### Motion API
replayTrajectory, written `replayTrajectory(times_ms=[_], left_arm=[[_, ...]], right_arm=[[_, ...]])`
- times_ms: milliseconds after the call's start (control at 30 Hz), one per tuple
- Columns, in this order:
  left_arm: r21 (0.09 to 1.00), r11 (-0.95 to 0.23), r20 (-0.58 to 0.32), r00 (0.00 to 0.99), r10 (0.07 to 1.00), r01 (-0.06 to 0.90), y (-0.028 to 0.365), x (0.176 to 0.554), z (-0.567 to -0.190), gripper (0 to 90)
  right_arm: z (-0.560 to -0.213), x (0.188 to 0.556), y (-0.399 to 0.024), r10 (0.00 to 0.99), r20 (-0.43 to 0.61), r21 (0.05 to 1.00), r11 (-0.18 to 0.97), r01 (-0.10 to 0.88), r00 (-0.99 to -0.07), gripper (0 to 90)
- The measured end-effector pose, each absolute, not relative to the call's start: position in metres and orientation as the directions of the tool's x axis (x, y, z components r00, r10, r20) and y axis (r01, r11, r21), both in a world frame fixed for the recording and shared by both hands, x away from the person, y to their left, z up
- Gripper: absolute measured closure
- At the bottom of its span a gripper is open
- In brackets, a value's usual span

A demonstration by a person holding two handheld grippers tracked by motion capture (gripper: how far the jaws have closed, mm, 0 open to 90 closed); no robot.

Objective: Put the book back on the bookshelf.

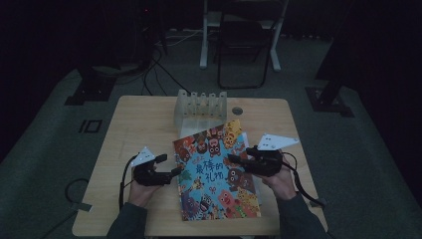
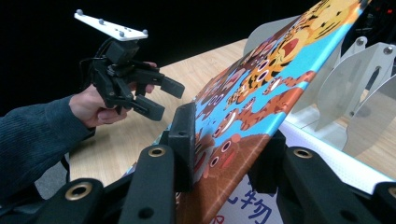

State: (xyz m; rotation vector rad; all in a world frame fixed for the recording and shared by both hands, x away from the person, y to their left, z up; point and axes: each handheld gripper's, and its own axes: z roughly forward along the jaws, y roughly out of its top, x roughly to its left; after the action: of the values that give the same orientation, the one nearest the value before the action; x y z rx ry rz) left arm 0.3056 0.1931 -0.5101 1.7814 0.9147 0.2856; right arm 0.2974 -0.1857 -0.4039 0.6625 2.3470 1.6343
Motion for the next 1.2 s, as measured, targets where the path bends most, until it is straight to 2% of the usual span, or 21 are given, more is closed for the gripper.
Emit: replayTrajectory(times_ms=[433, 900, 1200], left_arm=[[0.880, -0.150, -0.247, 0.704, 0.666, 0.451, 0.183, 0.328, -0.507, 14.5], [0.874, -0.079, -0.353, 0.738, 0.575, 0.480, 0.182, 0.343, -0.510, 15.3], [0.881, -0.080, -0.337, 0.738, 0.584, 0.465, 0.180, 0.337, -0.505, 17.5]], right_arm=[[-0.401, 0.291, -0.190, 0.460, 0.053, 0.939, 0.278, 0.201, -0.886, 67.7], [-0.403, 0.291, -0.198, 0.456, 0.049, 0.948, 0.259, 0.185, -0.889, 67.7], [-0.402, 0.291, -0.206, 0.470, 0.032, 0.938, 0.291, 0.189, -0.882, 69.1]])
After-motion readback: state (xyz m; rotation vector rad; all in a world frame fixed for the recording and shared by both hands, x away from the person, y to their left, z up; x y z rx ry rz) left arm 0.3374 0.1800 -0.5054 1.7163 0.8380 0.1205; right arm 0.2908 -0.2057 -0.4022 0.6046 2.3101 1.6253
